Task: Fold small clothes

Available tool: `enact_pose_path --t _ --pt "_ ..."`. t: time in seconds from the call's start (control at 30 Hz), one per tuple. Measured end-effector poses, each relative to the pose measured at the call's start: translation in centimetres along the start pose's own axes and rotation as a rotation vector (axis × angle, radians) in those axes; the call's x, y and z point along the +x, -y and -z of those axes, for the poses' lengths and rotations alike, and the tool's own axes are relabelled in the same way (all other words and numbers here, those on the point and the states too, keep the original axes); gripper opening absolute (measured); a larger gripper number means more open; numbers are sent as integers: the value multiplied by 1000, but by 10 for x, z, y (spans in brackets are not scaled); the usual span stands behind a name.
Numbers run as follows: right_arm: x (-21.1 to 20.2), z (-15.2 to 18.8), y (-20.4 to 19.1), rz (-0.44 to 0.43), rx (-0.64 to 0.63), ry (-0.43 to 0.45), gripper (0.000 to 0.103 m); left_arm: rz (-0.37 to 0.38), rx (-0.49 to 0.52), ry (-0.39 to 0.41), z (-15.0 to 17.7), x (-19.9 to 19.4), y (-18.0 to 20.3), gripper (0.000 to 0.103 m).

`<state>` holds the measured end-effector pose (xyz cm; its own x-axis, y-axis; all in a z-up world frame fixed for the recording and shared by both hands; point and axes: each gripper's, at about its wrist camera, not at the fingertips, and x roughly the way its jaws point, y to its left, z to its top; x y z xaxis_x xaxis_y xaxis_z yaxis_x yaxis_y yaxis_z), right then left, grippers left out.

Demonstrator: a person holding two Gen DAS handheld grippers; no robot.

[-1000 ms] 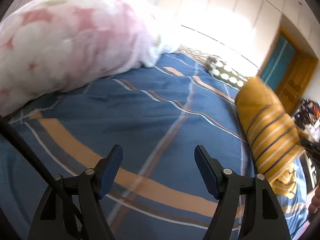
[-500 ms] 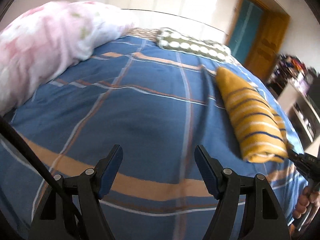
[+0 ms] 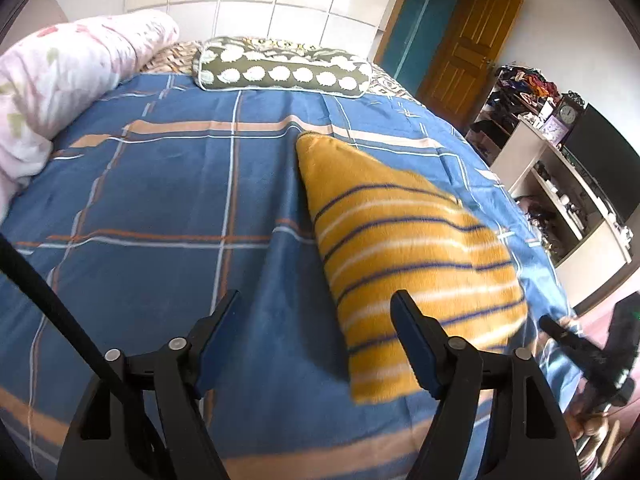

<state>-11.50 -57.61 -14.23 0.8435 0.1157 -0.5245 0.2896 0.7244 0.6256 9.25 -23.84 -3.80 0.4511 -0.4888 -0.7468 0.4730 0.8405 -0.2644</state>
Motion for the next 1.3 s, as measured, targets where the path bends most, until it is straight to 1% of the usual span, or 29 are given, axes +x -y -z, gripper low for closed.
enact_pose_path --t 0.07,0.1,0.13,0.17,0.23,0.3,0.33,0.37,0.43,0.47,0.5,0.53,0.57,0.6,0.63,0.67,0.73,0.8,0.87,0.93,0.97,1.0,1.03,1.07,1.1,1.13,1.23,1.27,1.3 --pt "5 -20 -13 -62 -21 0 78 30 -41 -26 -12 13 -9 80" --pt "16 -36 -19 -109 -23 -16 85 54 -64 -46 -18 21 -15 80" --pt "24 -44 -25 -124 -29 -27 86 77 -83 -68 -20 26 -18 80" --pt "43 -59 -31 -116 -48 -54 86 100 -100 -91 -24 34 -22 80" --pt "70 -75 -39 -87 -64 -97 86 134 -123 -120 -28 47 -26 80" --pt "99 -89 -40 -65 -33 -135 79 150 -130 -141 -29 53 -28 80" --pt "105 -92 -43 -79 -31 -140 72 156 -126 -142 -28 54 -27 80" --pt "117 -95 -50 -94 -40 -162 72 163 -118 -141 -28 55 -26 80" --pt "139 -93 -58 -76 -53 -217 70 165 -98 -140 -28 56 -19 80" --pt "150 -91 -60 -89 -51 -255 47 164 -92 -138 -28 56 -16 80" --pt "159 -87 -61 -109 -45 -294 28 168 -89 -137 -28 55 -13 80" --pt "160 -85 -63 -110 -44 -293 24 174 -88 -138 -31 53 -13 80" --pt "154 -85 -64 -116 -53 -268 19 183 -89 -136 -32 52 -11 80" --pt "136 -85 -66 -134 -74 -213 11 193 -92 -132 -33 50 -11 80" --pt "126 -84 -66 -143 -75 -189 11 208 -96 -130 -34 49 -11 81" --pt "106 -83 -61 -130 -74 -139 11 225 -99 -130 -35 50 -10 83" --pt "91 -77 -53 -65 -89 -108 11 248 -108 -130 -34 53 -10 87" --pt "104 -68 -46 7 -107 -165 11 277 -119 -154 -33 66 -5 88" --pt "124 -55 -38 45 -101 -236 13 332 -140 -220 -29 84 1 88" --pt "123 -57 -36 47 -107 -228 17 357 -157 -257 -27 95 5 88" --pt "117 -63 -36 35 -98 -215 23 358 -161 -264 -27 99 7 88" --pt "105 -70 -34 2 -76 -166 27 359 -161 -262 -27 100 8 89" --pt "95 -75 -32 -8 -64 -124 44 363 -158 -258 -28 101 9 91" --pt "87 -81 -29 7 -53 -68 68 373 -152 -258 -30 103 10 91" --pt "87 -85 -27 16 -44 -49 77 384 -147 -262 -29 106 12 91" --pt "88 -89 -23 17 -36 -54 80 396 -144 -271 -29 109 15 91" --pt "124 -92 -17 -23 -7 -162 80 387 -147 -291 -23 122 28 92" --pt "146 -87 -18 -24 -14 -234 79 376 -134 -294 -21 123 32 90" --pt "159 -83 -17 -19 -10 -265 76 359 -126 -288 -21 123 34 78"
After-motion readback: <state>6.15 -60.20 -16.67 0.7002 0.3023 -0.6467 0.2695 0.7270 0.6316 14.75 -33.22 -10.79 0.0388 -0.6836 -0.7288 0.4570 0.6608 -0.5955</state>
